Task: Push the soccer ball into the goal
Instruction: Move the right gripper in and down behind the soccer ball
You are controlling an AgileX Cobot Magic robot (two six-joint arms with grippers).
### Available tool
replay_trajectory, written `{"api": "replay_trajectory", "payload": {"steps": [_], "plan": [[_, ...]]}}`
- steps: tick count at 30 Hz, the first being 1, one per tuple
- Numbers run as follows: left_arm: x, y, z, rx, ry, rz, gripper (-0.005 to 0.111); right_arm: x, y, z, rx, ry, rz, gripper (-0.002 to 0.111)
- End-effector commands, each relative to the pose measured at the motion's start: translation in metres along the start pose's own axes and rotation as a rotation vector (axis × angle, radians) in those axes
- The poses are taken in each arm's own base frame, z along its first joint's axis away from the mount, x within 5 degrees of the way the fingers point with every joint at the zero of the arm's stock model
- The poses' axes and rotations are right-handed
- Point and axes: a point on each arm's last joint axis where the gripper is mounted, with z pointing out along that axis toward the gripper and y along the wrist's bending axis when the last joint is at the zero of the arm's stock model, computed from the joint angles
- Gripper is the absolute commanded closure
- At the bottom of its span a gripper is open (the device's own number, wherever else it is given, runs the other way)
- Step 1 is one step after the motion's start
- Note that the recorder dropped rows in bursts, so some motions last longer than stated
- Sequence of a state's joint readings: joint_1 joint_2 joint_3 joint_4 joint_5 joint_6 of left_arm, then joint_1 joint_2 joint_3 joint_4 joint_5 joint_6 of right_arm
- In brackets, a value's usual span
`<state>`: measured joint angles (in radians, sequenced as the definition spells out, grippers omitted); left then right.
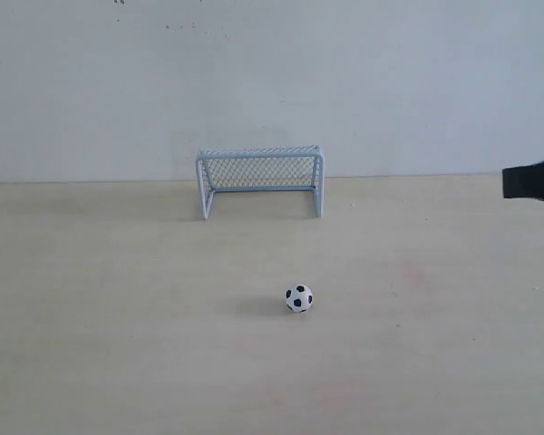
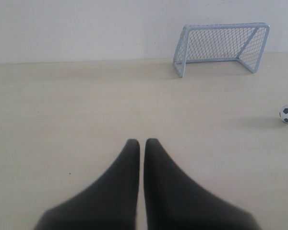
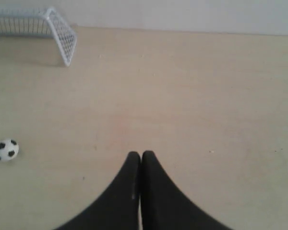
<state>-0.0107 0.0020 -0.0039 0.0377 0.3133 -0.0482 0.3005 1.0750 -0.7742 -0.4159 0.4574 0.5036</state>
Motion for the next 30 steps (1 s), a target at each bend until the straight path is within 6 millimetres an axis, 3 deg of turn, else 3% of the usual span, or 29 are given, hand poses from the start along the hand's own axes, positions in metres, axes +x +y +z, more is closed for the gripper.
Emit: {"api": "replay_trajectory", "payload": {"steps": [1, 5, 10, 13, 18, 21, 30], "plan": [[0.001, 0.0, 0.0, -0.003, 0.002, 0.007, 0.102, -0.017, 0.021, -0.006, 0.007, 0.203, -0.182, 0.109], [0.001, 0.0, 0.0, -0.003, 0.002, 0.007, 0.102, -0.024, 0.036, -0.014, -0.045, 0.371, -0.287, 0.109], [0.001, 0.0, 0.0, -0.003, 0.002, 0.007, 0.102, -0.031, 0.04, -0.021, -0.093, 0.414, -0.293, 0.109], [0.001, 0.0, 0.0, -0.003, 0.002, 0.007, 0.102, -0.027, 0.039, -0.021, -0.087, 0.475, -0.329, 0.109], [0.001, 0.0, 0.0, -0.003, 0.002, 0.007, 0.102, -0.016, 0.046, -0.012, -0.206, 0.599, -0.561, 0.109], [0.001, 0.0, 0.0, -0.003, 0.002, 0.007, 0.102, -0.011, 0.054, 0.002, -0.299, 0.623, -0.684, 0.109], [0.001, 0.0, 0.0, -0.003, 0.002, 0.007, 0.102, 0.015, 0.082, 0.074, -0.604, 0.636, -1.126, 0.109]]}}
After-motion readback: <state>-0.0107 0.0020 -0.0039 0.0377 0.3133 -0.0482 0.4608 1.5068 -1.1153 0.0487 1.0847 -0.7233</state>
